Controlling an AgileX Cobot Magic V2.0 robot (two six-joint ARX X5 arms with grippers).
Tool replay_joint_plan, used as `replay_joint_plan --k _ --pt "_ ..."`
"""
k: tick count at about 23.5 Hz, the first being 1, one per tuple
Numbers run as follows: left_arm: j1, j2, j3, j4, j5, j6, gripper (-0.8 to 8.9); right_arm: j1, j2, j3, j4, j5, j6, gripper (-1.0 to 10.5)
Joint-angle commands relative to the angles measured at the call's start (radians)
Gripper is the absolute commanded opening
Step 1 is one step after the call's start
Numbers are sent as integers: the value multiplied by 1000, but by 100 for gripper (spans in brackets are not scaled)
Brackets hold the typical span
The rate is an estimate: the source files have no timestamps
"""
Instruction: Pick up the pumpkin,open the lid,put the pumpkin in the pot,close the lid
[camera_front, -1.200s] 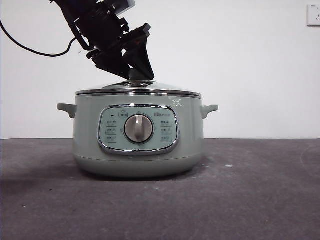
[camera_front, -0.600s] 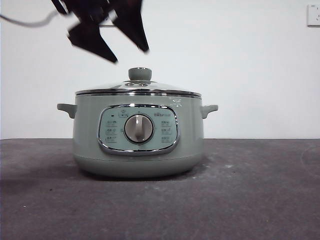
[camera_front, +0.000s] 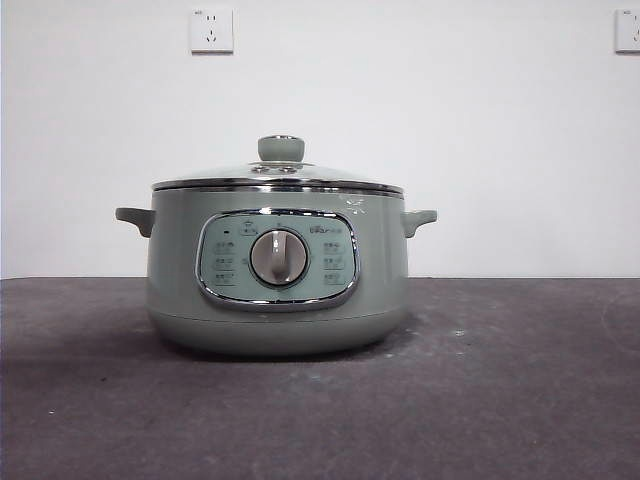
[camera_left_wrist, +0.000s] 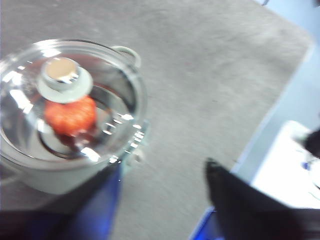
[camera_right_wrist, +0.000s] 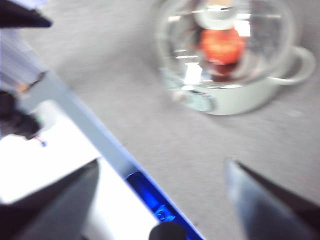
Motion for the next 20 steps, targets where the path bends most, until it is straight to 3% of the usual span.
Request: replay_joint_plan --k 1,20 --pt "-4 -25 -3 -24 22 -4 -9 2 4 -1 -18 -10 -34 -8" --pt "-4 -30 -3 -46 18 -4 -3 1 -15 -1 -16 -3 -8 1"
